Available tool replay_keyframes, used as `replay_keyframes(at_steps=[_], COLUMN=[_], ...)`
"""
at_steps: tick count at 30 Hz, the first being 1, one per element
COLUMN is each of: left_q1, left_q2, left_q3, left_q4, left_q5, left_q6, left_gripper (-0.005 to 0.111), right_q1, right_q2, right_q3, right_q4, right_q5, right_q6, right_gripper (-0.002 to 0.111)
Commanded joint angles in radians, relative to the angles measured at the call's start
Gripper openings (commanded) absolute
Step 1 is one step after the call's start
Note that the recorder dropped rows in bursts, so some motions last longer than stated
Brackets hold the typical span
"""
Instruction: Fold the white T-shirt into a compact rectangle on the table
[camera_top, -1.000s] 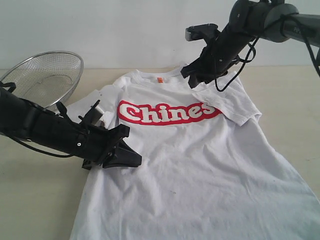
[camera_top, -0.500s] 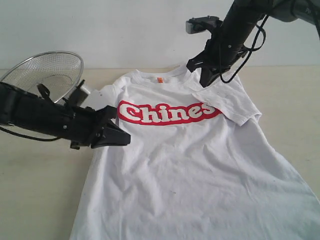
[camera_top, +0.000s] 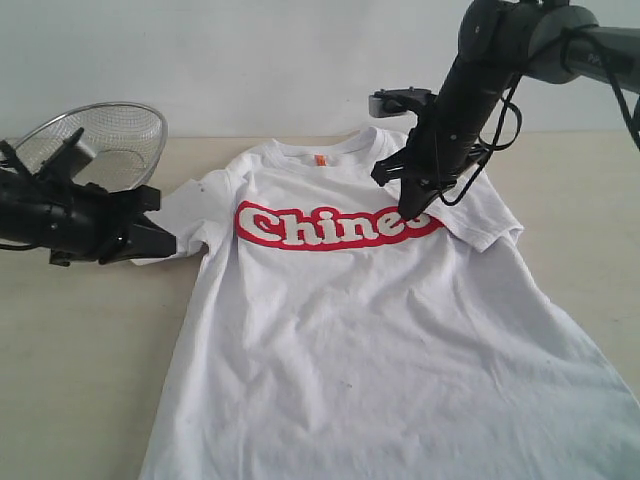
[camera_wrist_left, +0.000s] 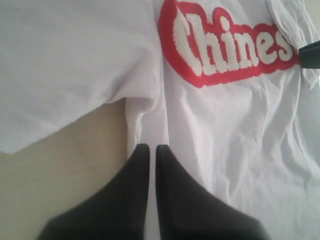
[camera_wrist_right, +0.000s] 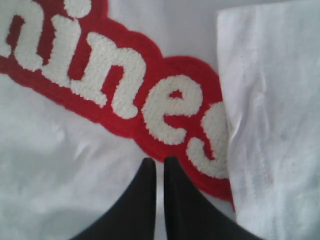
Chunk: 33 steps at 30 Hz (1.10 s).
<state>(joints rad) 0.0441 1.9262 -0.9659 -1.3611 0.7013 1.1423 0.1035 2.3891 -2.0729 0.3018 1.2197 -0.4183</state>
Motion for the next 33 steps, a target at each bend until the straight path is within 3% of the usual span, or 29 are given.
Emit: replay_keyframes(at_steps=[1,4,13,21,30,33], left_q1=[0.102,0.157,0.178,0.267,0.283,0.283], left_q2=[-0.012,-0.012,0.067,0.110,0.110,0.110], left_q3=[0.003,0.039,0.139,0.168,0.175,0.175], left_q4=[0.041,-0.017,-0.257,-0.372,-0.383,-0.383], left_q5=[0.122,0.144,0.179,0.228,0.214,0.214], left_q6=[-0.006,-0.006,0.172,0.196,0.198,0.200], left_gripper=[0.005,0.005,0.005,0.005,0.005,0.012], right_q1=[-0.001,-0.001,-0.001,-0.001,-0.001,-0.001], right_q2=[-0.005,-0.005,-0.005,-0.005,-0.005,-0.005], right_q3=[0.003,0.003,0.003,0.003,0.003,0.003], right_q4=[0.008,0.008,0.019,0.023,0.066,0.078], right_q5=[0.001,0.001,0.001,0.001,0.001,0.001], right_q6=[-0.010,-0.010,-0.014,-0.030,-0.045,-0.067], right_gripper=[0.000,0.000,0.000,0.000,0.000,0.000])
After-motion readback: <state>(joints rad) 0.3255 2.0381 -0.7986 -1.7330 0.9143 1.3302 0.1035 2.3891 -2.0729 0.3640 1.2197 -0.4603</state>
